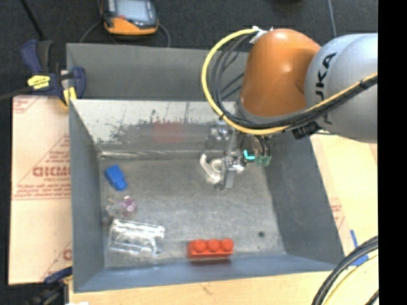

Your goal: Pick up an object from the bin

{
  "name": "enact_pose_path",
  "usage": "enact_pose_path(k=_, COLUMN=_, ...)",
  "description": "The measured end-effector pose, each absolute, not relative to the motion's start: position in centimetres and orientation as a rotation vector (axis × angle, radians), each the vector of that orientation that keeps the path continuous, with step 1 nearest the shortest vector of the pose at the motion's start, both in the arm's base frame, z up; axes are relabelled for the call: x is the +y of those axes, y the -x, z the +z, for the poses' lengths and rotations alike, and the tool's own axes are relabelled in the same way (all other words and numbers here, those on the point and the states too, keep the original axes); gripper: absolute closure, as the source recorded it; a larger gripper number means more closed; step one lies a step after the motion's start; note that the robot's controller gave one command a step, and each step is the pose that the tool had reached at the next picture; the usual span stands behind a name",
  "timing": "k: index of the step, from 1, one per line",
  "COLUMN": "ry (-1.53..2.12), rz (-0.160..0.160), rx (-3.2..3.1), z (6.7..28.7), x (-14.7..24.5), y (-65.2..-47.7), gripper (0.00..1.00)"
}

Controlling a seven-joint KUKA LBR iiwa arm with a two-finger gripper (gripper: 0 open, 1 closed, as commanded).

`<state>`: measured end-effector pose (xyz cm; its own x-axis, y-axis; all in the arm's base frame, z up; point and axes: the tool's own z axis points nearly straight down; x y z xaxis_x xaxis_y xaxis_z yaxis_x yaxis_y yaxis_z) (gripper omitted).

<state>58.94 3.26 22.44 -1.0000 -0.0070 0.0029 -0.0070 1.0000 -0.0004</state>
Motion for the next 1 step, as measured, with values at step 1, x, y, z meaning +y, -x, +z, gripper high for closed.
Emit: enact_pose_path(k=1, ry=-0.228, rz=0.004, rx=-3.135, z=14.17, x=-2.61, y=-64.46, gripper=0.00)
